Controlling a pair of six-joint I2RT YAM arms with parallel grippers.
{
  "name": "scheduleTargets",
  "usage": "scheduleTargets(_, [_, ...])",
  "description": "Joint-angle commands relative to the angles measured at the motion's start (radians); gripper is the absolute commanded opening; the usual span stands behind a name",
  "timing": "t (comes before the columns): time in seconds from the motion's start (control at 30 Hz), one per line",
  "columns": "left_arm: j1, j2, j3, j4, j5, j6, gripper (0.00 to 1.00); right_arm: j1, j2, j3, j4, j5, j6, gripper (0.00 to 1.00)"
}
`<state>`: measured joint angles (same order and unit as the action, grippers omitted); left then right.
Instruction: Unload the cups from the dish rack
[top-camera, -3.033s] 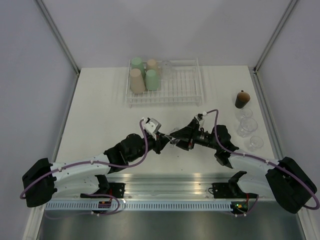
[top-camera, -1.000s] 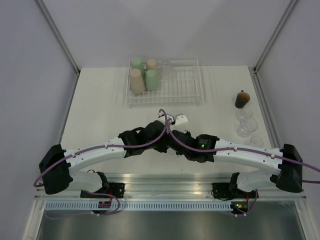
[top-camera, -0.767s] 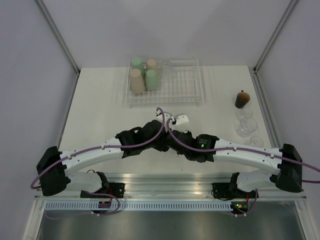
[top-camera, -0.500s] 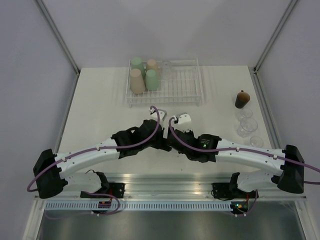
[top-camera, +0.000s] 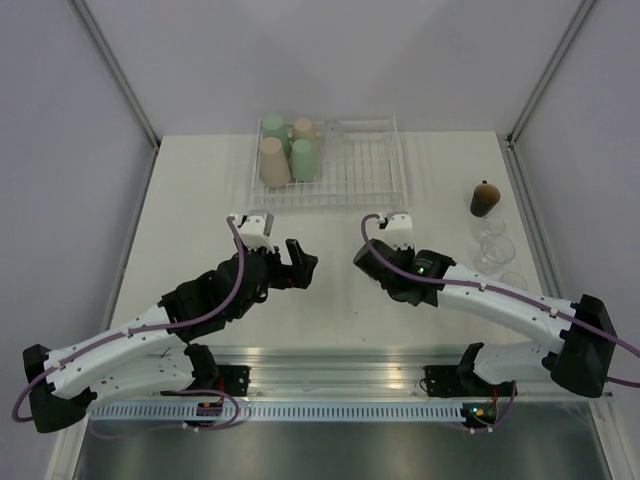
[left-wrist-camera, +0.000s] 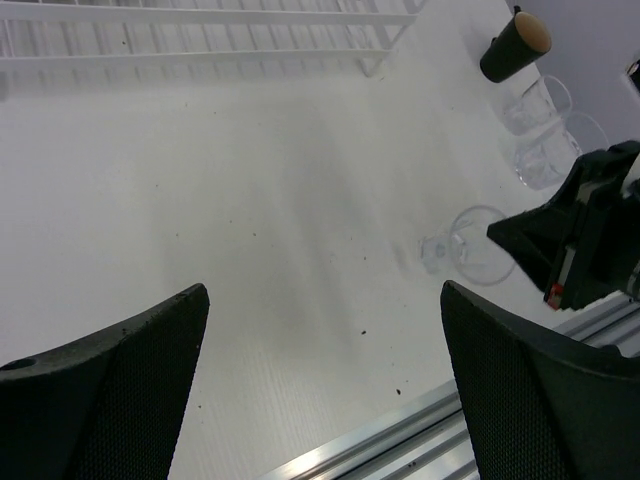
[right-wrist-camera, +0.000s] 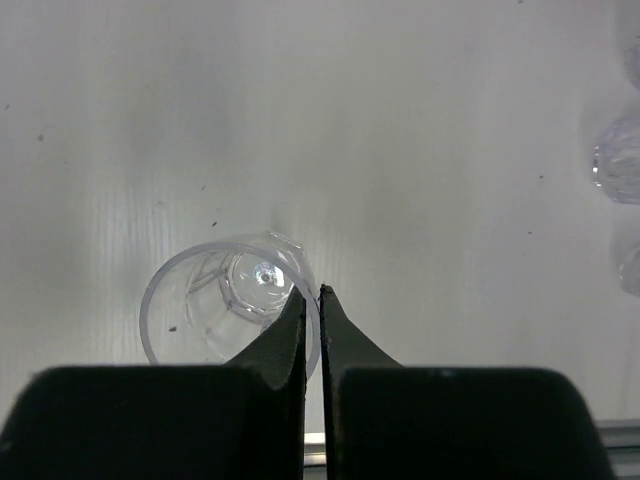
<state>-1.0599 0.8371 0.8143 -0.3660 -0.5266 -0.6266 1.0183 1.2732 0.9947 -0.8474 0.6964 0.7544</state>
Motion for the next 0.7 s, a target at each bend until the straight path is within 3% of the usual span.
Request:
scheduleTargets(0.0, [-0.003, 0.002, -0.032, -0.031, -0.038, -0.048, 1.00, -0.134, -0.052, 0.001, -0.002, 0.012, -0.071, 0.01])
scheduleTargets(0.1, [-0.003, 0.000, -0.053, -0.047, -0.015, -0.071, 1.00, -0.259, -0.044, 0.002, 0.037, -0.003, -0.121, 0.01])
scheduleTargets(0.37, [-0.003, -0.038, -0.079, -0.079, 0.000, -0.093, 1.00, -0.630, 0.021, 0.002, 0.220, -0.248, -0.276, 0.01])
scheduleTargets(0.67, [-0.003, -0.064, -0.112, -0.091, 0.005, -0.111, 1.00, -0.888, 0.175, 0.085, 0.320, -0.406, -0.296, 0.01])
